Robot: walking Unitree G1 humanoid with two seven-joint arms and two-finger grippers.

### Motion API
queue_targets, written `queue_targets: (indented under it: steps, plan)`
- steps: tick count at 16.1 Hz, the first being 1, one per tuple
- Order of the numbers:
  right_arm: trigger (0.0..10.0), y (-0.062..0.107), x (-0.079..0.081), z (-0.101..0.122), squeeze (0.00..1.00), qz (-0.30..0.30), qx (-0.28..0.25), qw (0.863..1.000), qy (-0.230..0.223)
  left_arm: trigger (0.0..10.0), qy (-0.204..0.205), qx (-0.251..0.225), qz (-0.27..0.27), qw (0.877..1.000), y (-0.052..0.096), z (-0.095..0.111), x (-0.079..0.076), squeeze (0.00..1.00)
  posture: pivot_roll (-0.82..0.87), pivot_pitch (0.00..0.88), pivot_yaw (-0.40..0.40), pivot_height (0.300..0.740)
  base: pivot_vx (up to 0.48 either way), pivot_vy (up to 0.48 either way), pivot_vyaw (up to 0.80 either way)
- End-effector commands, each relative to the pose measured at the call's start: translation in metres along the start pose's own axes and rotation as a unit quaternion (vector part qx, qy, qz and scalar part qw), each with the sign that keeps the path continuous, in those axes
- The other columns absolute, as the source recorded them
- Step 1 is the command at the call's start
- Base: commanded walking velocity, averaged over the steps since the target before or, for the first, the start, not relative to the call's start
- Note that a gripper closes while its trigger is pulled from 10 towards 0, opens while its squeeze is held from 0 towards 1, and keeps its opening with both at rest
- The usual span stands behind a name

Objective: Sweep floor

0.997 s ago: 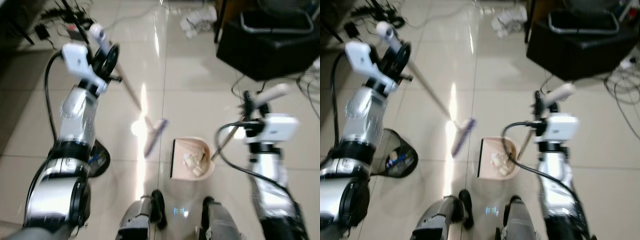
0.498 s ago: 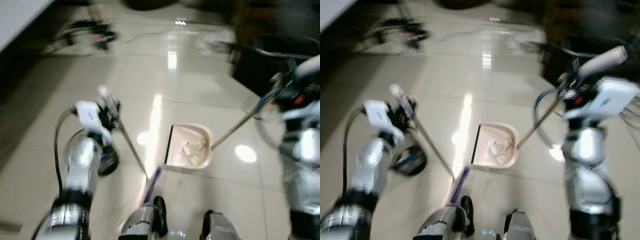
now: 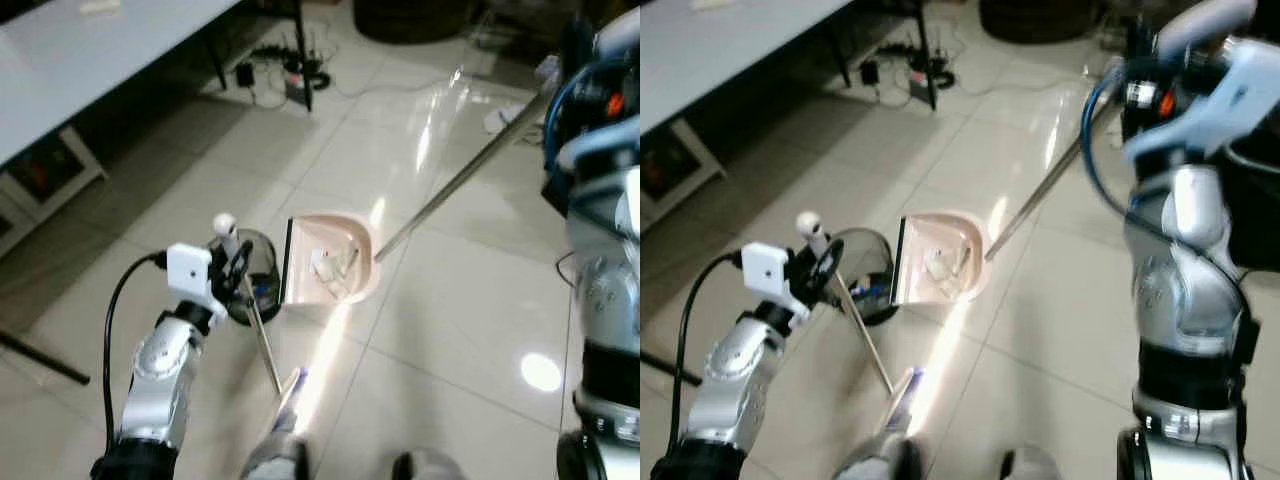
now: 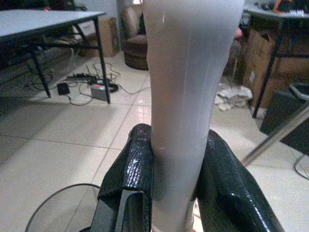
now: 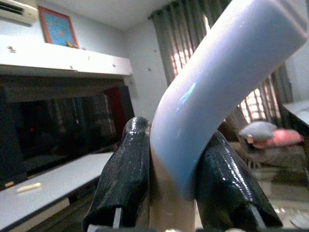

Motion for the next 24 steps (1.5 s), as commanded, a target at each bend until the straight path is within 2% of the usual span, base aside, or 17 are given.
queue_targets:
  steps: [1, 4, 6, 8, 13, 24]
  plan:
    - [10.0, -0.007, 0.007, 0.012, 0.0, 0.015, -0.02, 1.0, -0.014, 10.0, -0.014, 0.001, 0.018, 1.0, 0.004, 0.003, 0.006, 0.0, -0.04, 0.059, 0.065, 0.74, 0.0, 0.0, 0.8]
    - [10.0, -0.017, 0.008, 0.013, 0.0, 0.015, -0.022, 0.999, -0.021, 10.0, -0.02, 0.001, 0.041, 0.999, 0.004, 0.005, 0.006, 0.0, -0.04, 0.052, 0.065, 0.74, 0.0, 0.0, 0.8]
    - [10.0, -0.022, 0.005, 0.005, 0.0, 0.002, -0.012, 1.0, -0.017, 10.0, -0.039, -0.002, 0.037, 0.999, 0.0, 0.011, 0.003, 0.0, -0.04, 0.047, 0.065, 0.74, 0.0, 0.0, 0.8]
    - [10.0, -0.023, 0.001, -0.001, 0.0, -0.022, -0.011, 0.999, -0.03, 10.0, -0.037, -0.004, 0.042, 0.998, -0.001, 0.01, 0.003, 0.0, -0.04, 0.041, 0.059, 0.74, 0.124, 0.0, 0.0]
    - [10.0, -0.026, 0.005, -0.006, 0.0, -0.017, -0.011, 0.999, -0.033, 10.0, -0.037, -0.003, 0.053, 0.998, -0.002, 0.011, 0.002, 0.0, -0.03, 0.026, 0.048, 0.74, 0.326, 0.0, 0.0]
    - [10.0, -0.029, -0.003, -0.01, 0.0, -0.036, -0.018, 0.998, -0.044, 10.0, -0.035, 0.003, 0.061, 0.998, -0.002, 0.01, 0.001, 0.0, -0.03, 0.038, 0.04, 0.74, 0.346, 0.0, 0.0]
Point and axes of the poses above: a point about 5 cm out from each wrist's last joint towards the gripper, its own y axis pointing back from the gripper into the wrist, its own z axis along the axis of the wrist's last joint, x = y × z, the point moved 3 cm from there along -y, pointing out of the wrist towards the gripper, and after that the axes turned 3 degrees about y, right-handed, at the moved point
